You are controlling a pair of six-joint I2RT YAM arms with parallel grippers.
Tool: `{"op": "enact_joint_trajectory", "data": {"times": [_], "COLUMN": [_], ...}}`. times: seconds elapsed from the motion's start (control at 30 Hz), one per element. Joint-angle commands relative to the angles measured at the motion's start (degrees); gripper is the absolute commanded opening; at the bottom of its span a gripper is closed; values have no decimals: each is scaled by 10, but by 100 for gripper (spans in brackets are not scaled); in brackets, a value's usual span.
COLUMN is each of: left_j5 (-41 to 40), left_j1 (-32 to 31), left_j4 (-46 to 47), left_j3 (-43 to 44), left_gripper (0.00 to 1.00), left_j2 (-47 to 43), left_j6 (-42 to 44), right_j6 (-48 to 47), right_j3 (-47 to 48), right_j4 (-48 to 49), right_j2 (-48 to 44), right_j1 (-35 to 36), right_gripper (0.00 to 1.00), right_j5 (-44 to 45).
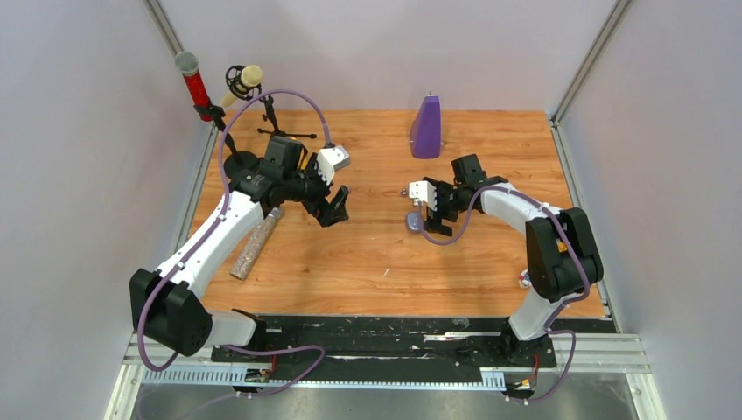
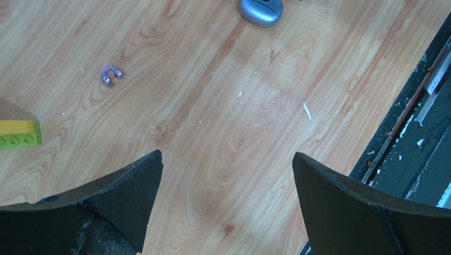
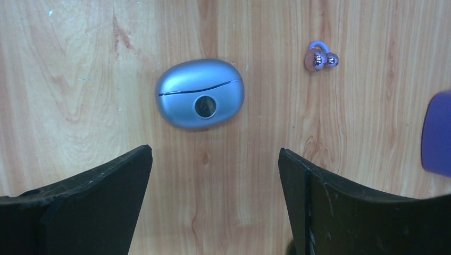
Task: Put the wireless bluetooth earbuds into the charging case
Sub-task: Pick up the charging case at the center of the board.
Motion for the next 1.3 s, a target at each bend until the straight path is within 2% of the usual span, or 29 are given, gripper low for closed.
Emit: {"op": "enact_joint_trajectory", "data": {"times": [0.0, 0.43, 0.83, 1.27], "left_j5": [5, 5, 7, 11], "left_j1": [0, 0, 0, 0], "left_j4": [16, 15, 15, 15], "left_j3": [-3, -6, -5, -5], "left_gripper": [100, 100, 100, 100], "left_j2": [-16, -17, -15, -14], "left_j6": [-3, 2, 2, 2], "right_j6": [-31, -45, -46, -27], "right_j3": [35, 81, 86, 98], "right_j4": [-7, -31, -37, -36], "right_j2": [22, 91, 111, 128], "right_j1": [6, 32, 42, 50], "right_gripper": [91, 95, 87, 66], "right_j5": [-31, -32, -39, -36]}}
